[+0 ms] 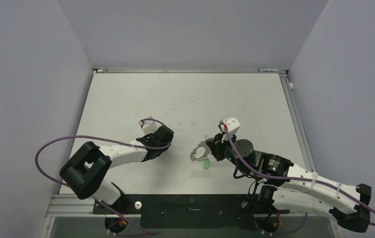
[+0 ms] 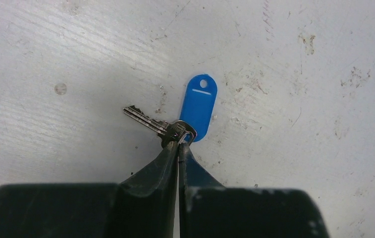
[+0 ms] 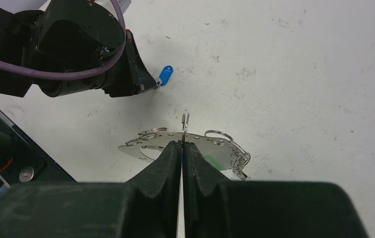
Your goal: Put the keys on the keyring
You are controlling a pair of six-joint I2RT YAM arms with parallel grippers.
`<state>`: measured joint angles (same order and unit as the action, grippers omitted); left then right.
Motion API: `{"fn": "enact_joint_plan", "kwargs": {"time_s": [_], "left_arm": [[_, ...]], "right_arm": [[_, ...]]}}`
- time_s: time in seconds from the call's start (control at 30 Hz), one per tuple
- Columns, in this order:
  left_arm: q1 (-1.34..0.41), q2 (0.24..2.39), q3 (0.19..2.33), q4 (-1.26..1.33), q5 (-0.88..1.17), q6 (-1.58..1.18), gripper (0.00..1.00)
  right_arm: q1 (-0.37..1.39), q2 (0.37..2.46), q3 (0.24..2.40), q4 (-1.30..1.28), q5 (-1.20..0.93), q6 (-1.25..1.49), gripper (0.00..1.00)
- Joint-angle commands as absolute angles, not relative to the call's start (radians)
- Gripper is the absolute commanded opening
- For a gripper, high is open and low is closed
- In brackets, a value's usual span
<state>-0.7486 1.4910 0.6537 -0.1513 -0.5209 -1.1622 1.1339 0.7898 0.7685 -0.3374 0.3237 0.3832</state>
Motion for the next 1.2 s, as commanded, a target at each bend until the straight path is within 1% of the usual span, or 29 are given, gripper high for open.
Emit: {"fn": "enact_joint_plan", "kwargs": {"time_s": [0.0,0.37,0.77,0.97,1.17], "left_arm": [[-0.743,1.489,0.689,-0.11,-0.556,-1.14,0.0],[-0.771,1.394,0.681,-0.163,-0.578,-0.988,0.0],[-0.787,1.224,0.618,-0.14,-0.49,-0.811,0.0],[-0.805,1.154,0.643,-0.219,-0.471,-0.764,0.0],[-0.83,1.082,0.716,-0.328,-0.411,-0.716,0.0]], "right_arm": [[1.141,0.784,0.776,-0.27,0.324,0.4,0.05],[1.142,0.78,0.785,-0.279,0.328,0.399,0.05],[1.147,0.782,0.801,-0.295,0.346,0.391,0.05],[1.147,0.781,0.822,-0.315,0.376,0.376,0.05],[1.146,0.784,0.843,-0.321,0.399,0.361,0.05]]}}
